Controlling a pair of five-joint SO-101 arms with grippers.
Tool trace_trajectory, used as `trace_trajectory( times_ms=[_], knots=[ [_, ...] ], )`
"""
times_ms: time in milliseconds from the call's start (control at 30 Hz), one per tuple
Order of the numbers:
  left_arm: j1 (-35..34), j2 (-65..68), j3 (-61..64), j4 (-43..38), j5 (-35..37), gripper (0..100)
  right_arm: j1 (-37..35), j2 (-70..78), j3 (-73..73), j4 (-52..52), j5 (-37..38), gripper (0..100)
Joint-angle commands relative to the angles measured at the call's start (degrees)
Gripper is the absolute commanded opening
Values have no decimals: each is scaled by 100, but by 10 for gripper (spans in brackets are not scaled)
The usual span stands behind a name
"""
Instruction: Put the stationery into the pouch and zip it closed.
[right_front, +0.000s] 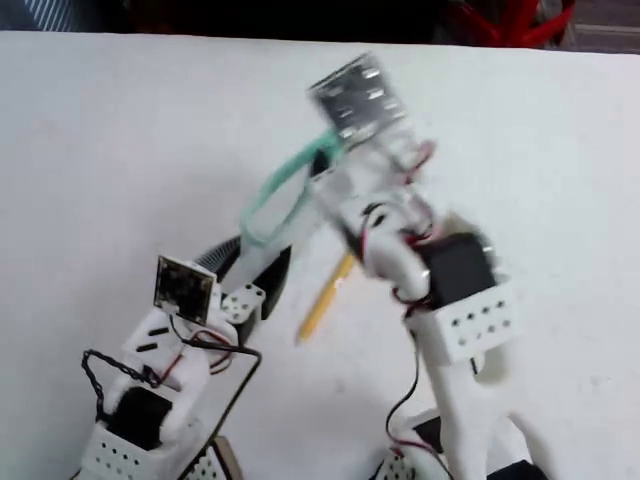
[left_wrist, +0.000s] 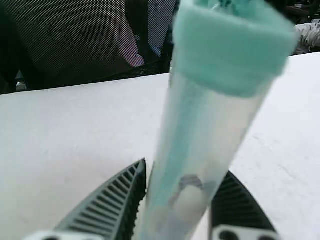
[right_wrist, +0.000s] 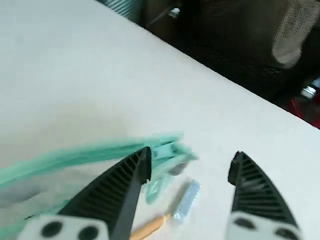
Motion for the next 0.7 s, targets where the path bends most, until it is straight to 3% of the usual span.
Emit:
trace_trajectory(
  times_ms=[0, 67, 167, 433, 667],
  knots=[
    [-13, -40, -273, 18, -44, 191, 1244, -48, -35, -295, -800, 247],
    [-13, -40, -273, 18, -44, 190, 1692, 154, 316, -602, -1240, 247],
    [-22, -40, -273, 18, -53, 171, 1807, 734, 809, -1130, -1345, 247],
    [-268, -40, -273, 9, -53, 167, 1270, 2932, 1020, -1851, -1345, 247],
    [-286, -40, -264, -176, -44, 167, 1156, 3855, 484, -1956, -1345, 247]
  ],
)
